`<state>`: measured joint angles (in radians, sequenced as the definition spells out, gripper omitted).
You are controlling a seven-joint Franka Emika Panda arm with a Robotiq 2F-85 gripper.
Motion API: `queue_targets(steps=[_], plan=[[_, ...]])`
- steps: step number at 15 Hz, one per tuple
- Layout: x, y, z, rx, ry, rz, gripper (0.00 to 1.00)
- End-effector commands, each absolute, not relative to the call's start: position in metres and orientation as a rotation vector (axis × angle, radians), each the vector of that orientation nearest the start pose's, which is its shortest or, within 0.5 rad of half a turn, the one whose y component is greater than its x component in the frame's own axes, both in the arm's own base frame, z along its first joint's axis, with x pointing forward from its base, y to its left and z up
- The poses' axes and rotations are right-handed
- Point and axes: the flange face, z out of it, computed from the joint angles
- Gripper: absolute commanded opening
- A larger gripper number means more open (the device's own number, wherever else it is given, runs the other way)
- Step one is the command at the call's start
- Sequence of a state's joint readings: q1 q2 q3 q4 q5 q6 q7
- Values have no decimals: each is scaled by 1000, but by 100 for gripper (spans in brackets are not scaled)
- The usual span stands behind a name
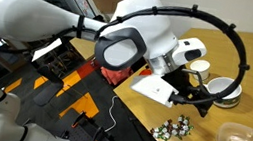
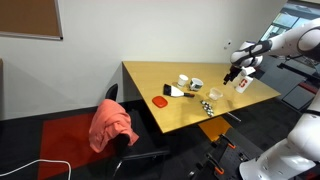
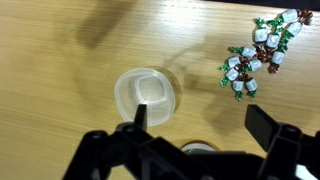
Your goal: Move the bowl to the left
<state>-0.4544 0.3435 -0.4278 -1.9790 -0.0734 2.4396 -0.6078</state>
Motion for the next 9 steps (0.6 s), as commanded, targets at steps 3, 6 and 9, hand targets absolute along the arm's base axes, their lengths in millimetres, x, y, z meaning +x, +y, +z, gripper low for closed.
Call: queue_targets(steps=[3,6,9], plan=[[411,-474,322,-3387,301,-17,100],[423,-482,306,-3400,240,-153,100],[431,-489,279,-3377,211,-240,100]])
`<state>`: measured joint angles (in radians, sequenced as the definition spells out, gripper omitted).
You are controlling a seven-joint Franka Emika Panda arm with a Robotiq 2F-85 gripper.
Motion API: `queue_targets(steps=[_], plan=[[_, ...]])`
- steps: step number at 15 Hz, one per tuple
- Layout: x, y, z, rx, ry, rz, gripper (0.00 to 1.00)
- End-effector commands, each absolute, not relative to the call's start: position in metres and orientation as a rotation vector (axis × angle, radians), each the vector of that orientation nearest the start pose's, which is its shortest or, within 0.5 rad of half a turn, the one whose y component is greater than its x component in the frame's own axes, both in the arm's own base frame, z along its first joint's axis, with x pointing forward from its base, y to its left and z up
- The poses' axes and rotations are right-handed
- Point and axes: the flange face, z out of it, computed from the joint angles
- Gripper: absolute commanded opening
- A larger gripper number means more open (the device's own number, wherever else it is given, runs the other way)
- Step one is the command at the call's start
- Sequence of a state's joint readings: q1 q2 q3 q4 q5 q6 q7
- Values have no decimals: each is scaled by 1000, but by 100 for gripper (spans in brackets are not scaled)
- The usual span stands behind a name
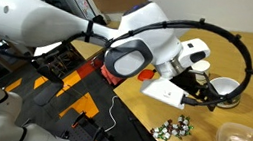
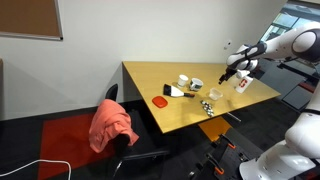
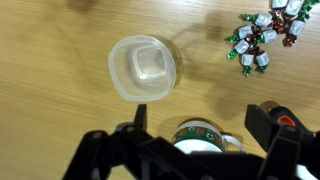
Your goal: Move the bowl to the left
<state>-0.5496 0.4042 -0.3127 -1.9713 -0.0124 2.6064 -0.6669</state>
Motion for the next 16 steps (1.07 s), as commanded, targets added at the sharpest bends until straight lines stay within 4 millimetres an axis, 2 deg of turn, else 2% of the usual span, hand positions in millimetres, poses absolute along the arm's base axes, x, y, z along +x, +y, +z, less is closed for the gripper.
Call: queue_targets(steps=[1,5,10,16], plan=[[431,-493,268,-3360,199,-253,100],[428,-518,236,-3293,146,-253,100],[424,-550,209,-3283,111,-232,100],[435,-563,180,-3270,133,-227,100]])
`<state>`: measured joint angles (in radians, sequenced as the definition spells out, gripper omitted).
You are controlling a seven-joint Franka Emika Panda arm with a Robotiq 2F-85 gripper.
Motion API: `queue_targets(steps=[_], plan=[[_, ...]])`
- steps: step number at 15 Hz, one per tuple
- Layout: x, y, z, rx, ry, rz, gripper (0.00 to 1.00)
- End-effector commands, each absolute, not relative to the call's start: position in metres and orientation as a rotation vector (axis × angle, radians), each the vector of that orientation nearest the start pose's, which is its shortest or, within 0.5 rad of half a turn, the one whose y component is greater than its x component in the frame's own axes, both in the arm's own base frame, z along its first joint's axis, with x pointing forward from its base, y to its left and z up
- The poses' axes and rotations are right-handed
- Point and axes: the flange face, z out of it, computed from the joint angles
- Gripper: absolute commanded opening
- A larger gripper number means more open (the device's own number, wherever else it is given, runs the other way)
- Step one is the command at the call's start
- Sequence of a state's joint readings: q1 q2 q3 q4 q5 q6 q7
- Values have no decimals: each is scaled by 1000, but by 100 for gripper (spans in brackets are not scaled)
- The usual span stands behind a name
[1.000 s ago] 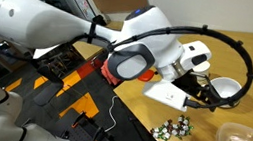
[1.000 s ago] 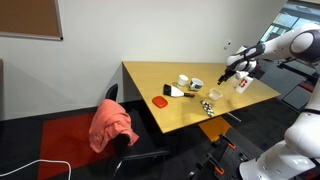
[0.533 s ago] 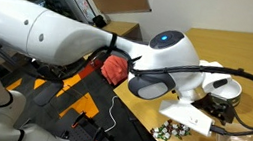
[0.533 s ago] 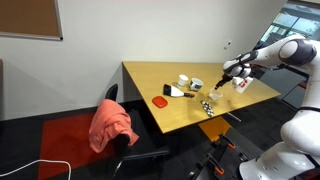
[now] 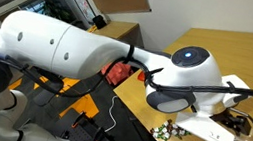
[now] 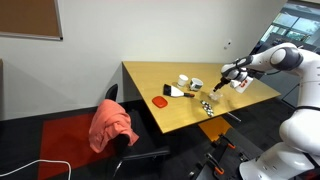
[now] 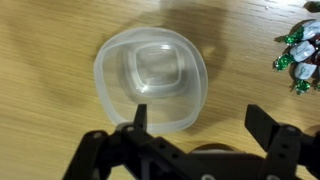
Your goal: Move the bowl to the left
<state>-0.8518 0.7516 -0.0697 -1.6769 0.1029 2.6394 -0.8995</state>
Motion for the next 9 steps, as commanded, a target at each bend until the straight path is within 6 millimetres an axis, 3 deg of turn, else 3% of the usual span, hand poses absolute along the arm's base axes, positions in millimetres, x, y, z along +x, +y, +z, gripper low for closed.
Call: queue_targets(steps=[1,8,9], plan=[[438,-565,176,-3272,135,-223,100],[453,-567,150,-3250,143,-138,100],[454,-568,147,-3251,145,-125,82]])
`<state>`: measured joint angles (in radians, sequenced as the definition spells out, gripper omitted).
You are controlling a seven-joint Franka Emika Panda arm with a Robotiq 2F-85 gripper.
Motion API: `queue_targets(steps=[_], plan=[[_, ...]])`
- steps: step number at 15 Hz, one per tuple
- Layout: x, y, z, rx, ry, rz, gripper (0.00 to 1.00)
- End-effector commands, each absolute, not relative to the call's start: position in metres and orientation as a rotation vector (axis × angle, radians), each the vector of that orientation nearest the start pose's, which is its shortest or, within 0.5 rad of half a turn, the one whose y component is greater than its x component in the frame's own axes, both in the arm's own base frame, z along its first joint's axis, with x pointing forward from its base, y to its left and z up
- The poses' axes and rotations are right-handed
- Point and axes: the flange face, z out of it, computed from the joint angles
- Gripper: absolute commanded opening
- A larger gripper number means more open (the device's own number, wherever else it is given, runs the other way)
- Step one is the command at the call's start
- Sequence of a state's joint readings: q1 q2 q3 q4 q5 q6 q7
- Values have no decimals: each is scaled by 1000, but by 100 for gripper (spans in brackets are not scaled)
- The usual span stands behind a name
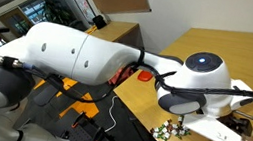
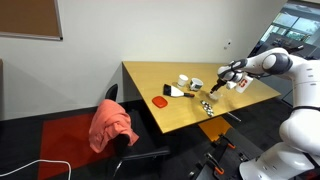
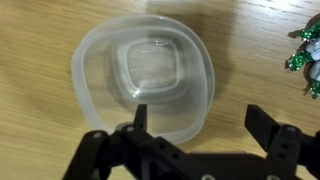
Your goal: Move the bowl to the left
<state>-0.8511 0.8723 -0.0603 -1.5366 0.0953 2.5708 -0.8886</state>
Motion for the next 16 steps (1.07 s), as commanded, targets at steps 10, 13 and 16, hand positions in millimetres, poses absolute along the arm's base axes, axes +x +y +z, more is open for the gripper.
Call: queue_targets(steps=[10,13,16], plan=[[458,-572,141,-3253,167,-85,5],[458,-572,149,-3258,153,-98,2],[453,-561,167,-3267,128,-111,3]])
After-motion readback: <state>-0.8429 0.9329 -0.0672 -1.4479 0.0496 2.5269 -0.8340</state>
